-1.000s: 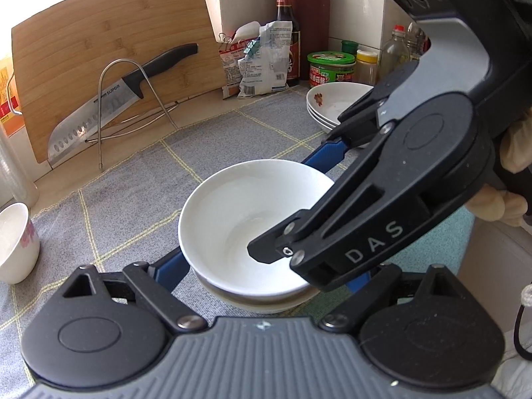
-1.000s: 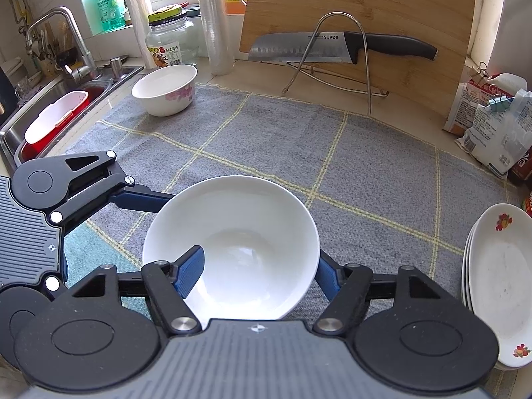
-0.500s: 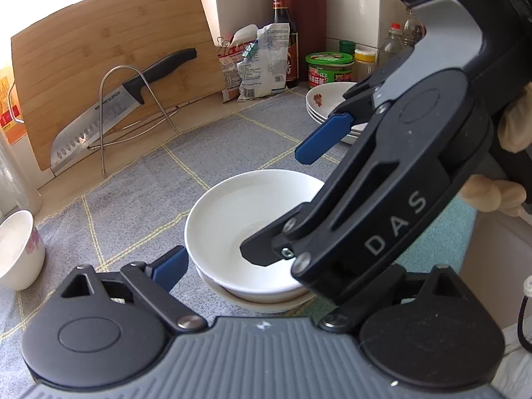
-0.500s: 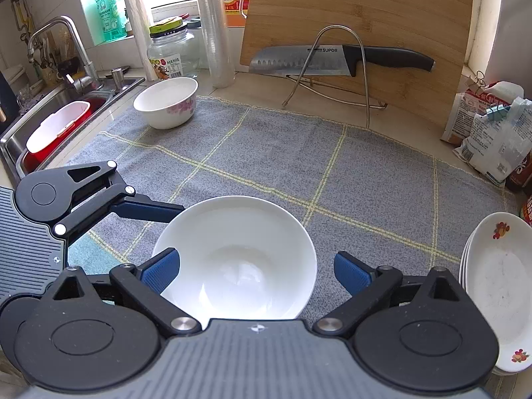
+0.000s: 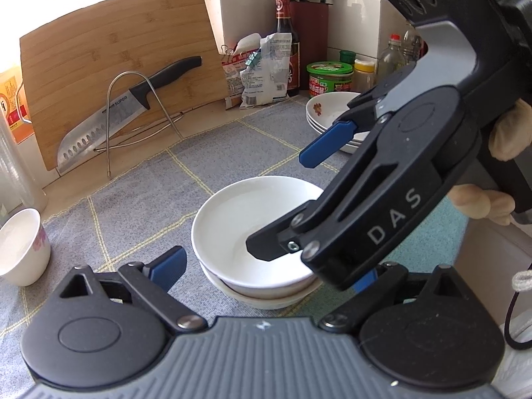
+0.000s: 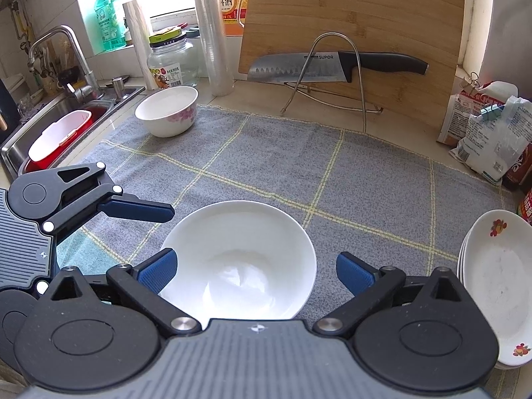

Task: Organize plates and bowls
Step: 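Open the right gripper and withdraw it from the bowl stack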

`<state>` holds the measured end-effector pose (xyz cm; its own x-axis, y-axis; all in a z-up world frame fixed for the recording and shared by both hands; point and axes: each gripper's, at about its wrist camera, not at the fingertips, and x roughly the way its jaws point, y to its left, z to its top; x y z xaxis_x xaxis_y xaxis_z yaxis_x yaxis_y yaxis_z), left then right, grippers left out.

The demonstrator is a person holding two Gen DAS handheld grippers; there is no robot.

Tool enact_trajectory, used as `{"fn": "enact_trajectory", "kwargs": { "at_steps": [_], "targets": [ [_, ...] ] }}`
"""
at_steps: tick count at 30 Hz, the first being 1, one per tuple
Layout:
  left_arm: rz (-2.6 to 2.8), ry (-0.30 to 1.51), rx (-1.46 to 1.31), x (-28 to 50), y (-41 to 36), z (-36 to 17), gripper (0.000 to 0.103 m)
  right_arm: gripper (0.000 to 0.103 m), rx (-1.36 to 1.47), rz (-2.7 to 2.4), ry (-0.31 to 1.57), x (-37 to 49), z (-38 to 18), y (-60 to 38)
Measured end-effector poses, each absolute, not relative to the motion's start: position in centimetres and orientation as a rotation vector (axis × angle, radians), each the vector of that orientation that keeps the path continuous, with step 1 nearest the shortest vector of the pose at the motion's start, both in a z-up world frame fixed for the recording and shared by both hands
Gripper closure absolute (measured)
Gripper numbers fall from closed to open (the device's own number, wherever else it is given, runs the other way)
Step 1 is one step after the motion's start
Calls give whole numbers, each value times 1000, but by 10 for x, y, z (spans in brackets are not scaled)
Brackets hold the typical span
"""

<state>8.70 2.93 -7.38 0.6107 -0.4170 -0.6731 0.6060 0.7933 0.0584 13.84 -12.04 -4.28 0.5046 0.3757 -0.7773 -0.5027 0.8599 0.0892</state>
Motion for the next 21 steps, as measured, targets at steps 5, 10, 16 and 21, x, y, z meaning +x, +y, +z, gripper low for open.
{"fn": "enact_trajectory", "kwargs": {
  "at_steps": [5,10,16,21],
  "targets": [
    [-575,694,282,82,26,-68,5,0,-152,554,875,134,-40,-126],
    [-524,685,256,75,21,-60,5,0,-156,587,842,130,-36,-135],
    [-443,673,247,67,25,-50,5,0,-153,624,804,129,-28,-143],
    [-413,653,237,69,44,-48,5,0,-156,592,771,127,-22,-134]
  ]
}}
